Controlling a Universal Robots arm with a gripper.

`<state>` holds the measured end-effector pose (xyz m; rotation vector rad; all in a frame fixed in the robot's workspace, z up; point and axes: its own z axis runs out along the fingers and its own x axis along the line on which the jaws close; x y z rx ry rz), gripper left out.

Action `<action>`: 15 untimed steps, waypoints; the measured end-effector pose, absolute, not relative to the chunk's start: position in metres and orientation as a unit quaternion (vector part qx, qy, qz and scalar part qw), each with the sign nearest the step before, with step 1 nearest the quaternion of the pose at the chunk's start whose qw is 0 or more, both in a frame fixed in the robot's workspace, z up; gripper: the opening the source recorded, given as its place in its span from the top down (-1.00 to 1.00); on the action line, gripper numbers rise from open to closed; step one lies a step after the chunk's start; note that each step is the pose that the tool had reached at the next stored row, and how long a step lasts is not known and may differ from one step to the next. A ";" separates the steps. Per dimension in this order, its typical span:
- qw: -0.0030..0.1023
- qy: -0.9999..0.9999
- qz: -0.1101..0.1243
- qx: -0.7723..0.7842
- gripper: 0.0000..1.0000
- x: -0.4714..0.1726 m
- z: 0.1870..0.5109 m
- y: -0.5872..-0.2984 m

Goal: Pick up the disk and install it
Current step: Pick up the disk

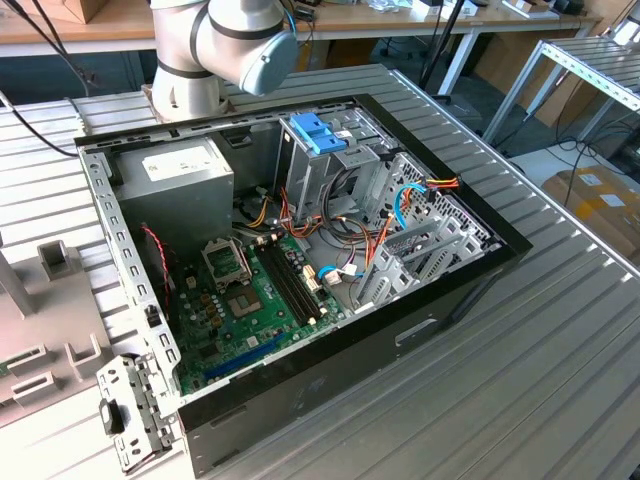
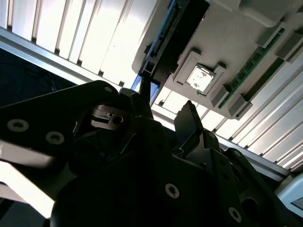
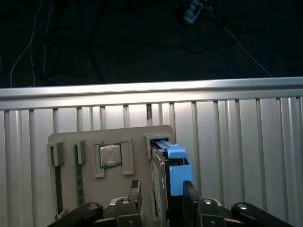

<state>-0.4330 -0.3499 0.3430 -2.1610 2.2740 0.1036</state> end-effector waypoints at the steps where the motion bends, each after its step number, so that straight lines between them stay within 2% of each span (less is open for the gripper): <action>1: 0.001 0.724 0.033 -0.689 0.04 -0.433 0.343 -0.349; 15: 0.001 0.719 0.033 -0.694 0.04 -0.434 0.338 -0.342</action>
